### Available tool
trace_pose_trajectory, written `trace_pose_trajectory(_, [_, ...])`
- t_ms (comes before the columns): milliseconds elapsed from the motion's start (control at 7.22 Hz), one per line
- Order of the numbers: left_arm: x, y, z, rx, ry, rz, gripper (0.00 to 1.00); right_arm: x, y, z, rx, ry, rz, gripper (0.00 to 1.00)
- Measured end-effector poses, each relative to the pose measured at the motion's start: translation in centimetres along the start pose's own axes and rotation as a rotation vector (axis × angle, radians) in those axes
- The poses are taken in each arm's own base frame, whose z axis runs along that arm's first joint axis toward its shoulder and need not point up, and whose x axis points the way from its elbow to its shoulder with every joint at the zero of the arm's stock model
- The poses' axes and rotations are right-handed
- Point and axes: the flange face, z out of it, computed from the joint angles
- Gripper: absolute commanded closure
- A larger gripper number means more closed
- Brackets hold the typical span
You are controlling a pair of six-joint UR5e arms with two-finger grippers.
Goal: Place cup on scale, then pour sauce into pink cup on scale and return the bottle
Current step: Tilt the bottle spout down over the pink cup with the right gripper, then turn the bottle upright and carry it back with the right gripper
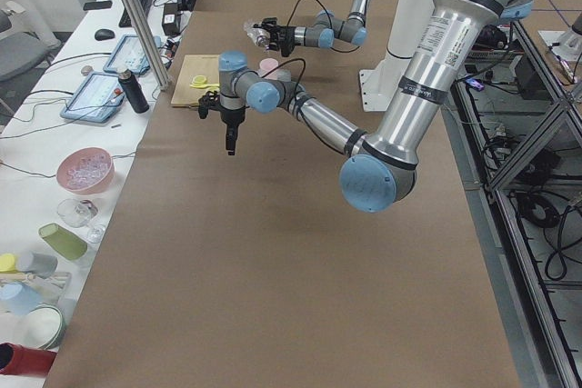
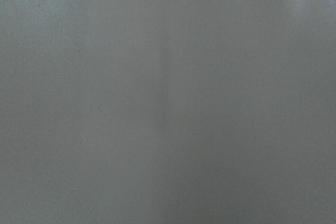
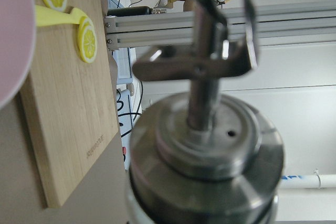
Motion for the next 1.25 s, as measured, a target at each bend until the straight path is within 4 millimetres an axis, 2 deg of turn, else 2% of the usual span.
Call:
trace_pose_trajectory(416, [0.2, 0.0, -0.3, 0.005, 0.004, 0.002, 0.01, -0.1, 1.4, 0.3, 0.025, -0.115, 0.271, 1.00])
trace_pose_trajectory(554, [0.3, 0.0, -0.4, 0.007, 0.005, 0.003, 0.01, 0.5, 2.0, 0.4, 0.019, -0.168, 0.380, 1.00])
trace_pose_trajectory(693, [0.4, 0.0, -0.6, 0.009, 0.007, 0.003, 0.01, 1.9, 3.4, 0.7, 0.008, -0.225, 0.470, 1.00])
trace_pose_trajectory(970, [0.8, 0.0, -1.1, 0.016, 0.015, 0.007, 0.01, 4.9, 7.5, 1.6, -0.030, -0.322, 0.622, 1.00])
trace_pose_trajectory(1247, [1.2, 0.0, -1.8, 0.027, 0.024, 0.011, 0.01, 5.8, 11.6, 3.0, -0.095, -0.391, 0.801, 1.00])
